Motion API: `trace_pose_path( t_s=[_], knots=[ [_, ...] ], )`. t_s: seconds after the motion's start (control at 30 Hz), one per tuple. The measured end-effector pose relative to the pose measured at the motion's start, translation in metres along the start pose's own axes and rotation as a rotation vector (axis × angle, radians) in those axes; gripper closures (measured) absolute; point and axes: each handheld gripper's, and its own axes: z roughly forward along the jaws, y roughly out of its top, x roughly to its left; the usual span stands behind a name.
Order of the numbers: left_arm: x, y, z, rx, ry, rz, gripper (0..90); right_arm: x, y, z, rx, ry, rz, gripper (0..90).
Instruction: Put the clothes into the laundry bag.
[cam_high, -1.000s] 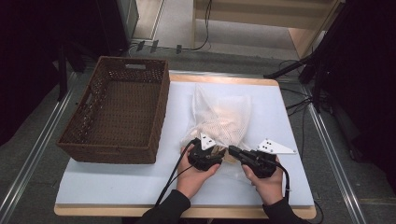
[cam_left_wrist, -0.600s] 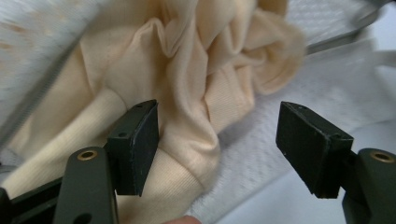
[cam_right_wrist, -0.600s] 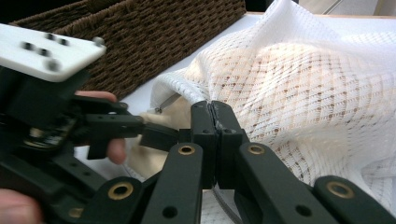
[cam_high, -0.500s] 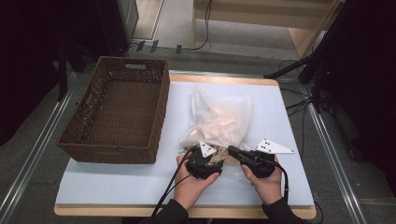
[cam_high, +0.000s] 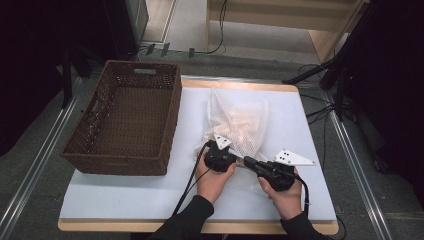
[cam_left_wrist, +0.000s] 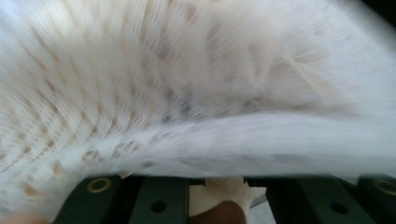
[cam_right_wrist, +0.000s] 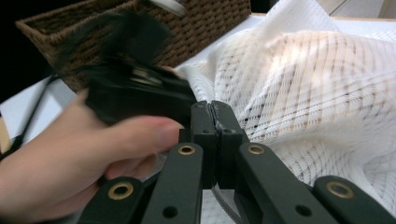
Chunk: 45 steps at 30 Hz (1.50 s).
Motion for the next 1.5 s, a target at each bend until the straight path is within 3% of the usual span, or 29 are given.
trace_pose_path(
  t_s=[0.07,0.13,0.2,0.27,0.37,0.47,0.53,0.57,0.6,0.67,0.73,0.8,0.9,0.97,1.03,1.1,1.17,1.23,1.27,1.33,1.43,1.5],
  knots=[
    [0.0,-0.002,-0.003,-0.019,-0.03,0.034,68.0,-0.002,-0.002,0.001,0.008,-0.009,-0.001,89.9],
    [-0.002,-0.003,-0.012,-0.026,-0.074,0.05,57.0,-0.005,-0.002,0.0,0.005,-0.015,0.009,89.9],
    [-0.004,-0.008,-0.025,-0.034,-0.078,0.121,50.5,-0.007,-0.002,-0.002,0.001,-0.019,0.017,90.0],
    [-0.002,-0.013,-0.038,-0.044,-0.09,0.161,46.5,-0.009,-0.002,-0.002,-0.002,-0.026,0.022,90.0],
    [0.003,-0.021,-0.052,-0.02,-0.06,0.187,45.4,-0.011,-0.003,-0.001,0.001,-0.031,0.027,89.9],
    [0.009,-0.029,-0.053,0.053,-0.005,0.205,46.0,-0.01,-0.003,-0.001,0.004,-0.034,0.024,89.9],
    [0.012,-0.031,-0.047,0.098,-0.004,0.187,47.5,-0.01,-0.003,0.0,0.006,-0.034,0.023,89.9],
    [0.013,-0.032,-0.045,0.09,0.003,0.177,51.3,-0.009,-0.003,0.001,0.007,-0.033,0.022,89.9],
    [0.013,-0.029,-0.045,0.097,0.018,0.153,58.5,-0.009,-0.004,0.001,0.009,-0.033,0.024,89.9],
    [0.015,-0.023,-0.043,0.112,-0.01,0.079,75.6,-0.008,-0.005,0.003,0.013,-0.031,0.019,89.9],
    [0.011,-0.018,-0.036,0.102,0.001,0.072,84.3,-0.007,-0.006,0.004,0.021,-0.029,0.019,89.9],
    [0.007,-0.014,-0.031,0.085,-0.005,0.063,84.8,-0.007,-0.006,0.005,0.021,-0.026,0.014,90.0],
    [0.004,-0.004,-0.029,0.011,-0.013,0.012,85.0,-0.006,-0.007,0.005,0.022,-0.021,0.013,89.9],
    [0.0,0.003,-0.027,-0.023,-0.025,0.029,84.9,-0.006,-0.006,0.004,0.017,-0.02,0.016,90.0],
    [-0.003,0.007,-0.02,-0.015,-0.016,0.059,84.7,-0.007,-0.006,0.003,0.015,-0.021,0.018,90.0],
    [-0.001,0.008,-0.011,-0.024,0.032,0.074,84.8,-0.008,-0.006,0.003,0.015,-0.024,0.022,90.0],
    [0.003,0.008,-0.002,-0.052,0.11,0.086,84.9,-0.009,-0.006,0.003,0.018,-0.029,0.021,90.0],
    [0.008,0.008,0.005,-0.076,0.182,0.061,84.8,-0.008,-0.006,0.003,0.021,-0.039,0.021,90.0],
    [0.011,0.007,0.007,-0.075,0.192,0.049,84.5,-0.009,-0.006,0.002,0.023,-0.047,0.025,90.0],
    [0.013,0.007,0.007,-0.062,0.146,0.028,81.9,-0.011,-0.006,0.001,0.03,-0.065,0.027,90.0],
    [0.013,0.003,-0.011,-0.073,0.043,0.075,67.7,-0.017,-0.01,0.002,0.048,-0.086,0.033,90.0],
    [0.016,-0.002,-0.026,-0.076,0.005,0.11,63.6,-0.02,-0.012,0.004,0.059,-0.081,0.046,89.9]
  ],
)
